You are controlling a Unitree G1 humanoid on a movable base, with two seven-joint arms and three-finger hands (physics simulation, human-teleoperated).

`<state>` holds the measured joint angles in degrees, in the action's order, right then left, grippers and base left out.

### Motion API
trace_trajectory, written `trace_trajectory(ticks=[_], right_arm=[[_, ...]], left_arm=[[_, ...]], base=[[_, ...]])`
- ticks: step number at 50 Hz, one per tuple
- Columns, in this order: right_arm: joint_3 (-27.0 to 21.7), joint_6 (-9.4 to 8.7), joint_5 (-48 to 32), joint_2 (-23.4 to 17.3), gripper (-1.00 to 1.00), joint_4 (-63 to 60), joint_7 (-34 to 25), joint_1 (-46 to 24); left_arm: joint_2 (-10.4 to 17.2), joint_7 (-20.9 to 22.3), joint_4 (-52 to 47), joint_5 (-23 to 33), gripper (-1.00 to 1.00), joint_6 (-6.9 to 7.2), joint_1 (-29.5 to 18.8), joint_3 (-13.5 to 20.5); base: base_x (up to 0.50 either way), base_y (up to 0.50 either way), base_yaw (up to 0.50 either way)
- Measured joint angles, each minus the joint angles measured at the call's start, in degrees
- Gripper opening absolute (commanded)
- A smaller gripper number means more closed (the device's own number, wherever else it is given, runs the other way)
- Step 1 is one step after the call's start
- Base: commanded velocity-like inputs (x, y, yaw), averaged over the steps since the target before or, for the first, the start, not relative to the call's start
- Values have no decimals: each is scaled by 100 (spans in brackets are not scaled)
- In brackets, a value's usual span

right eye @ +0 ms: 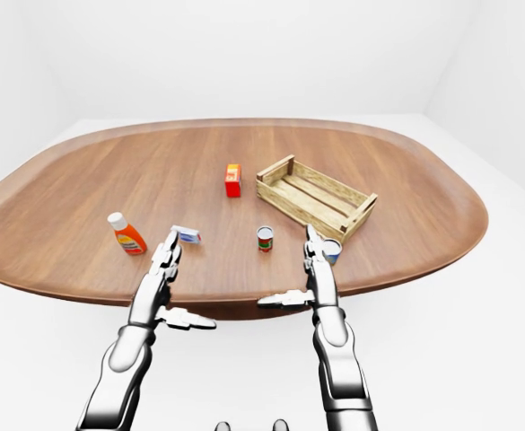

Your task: Pick up the tomato sauce, and put it in the wooden tray.

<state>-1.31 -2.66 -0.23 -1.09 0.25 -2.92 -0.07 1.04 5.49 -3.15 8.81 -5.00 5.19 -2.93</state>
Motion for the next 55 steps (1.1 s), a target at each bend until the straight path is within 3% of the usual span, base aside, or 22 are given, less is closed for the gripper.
trace_trajectory(ticks=[10,55], right_arm=[[2,-37,12,1,100,-11,-98,-14],[-8,36,139,-6,100,-23,-311,-16]], left_arm=[[-8,228,-76,-192,100,0,-1,48],[-18,252,-57,-139,100,0,2,22]], base=[[50,0,0],[50,0,0]])
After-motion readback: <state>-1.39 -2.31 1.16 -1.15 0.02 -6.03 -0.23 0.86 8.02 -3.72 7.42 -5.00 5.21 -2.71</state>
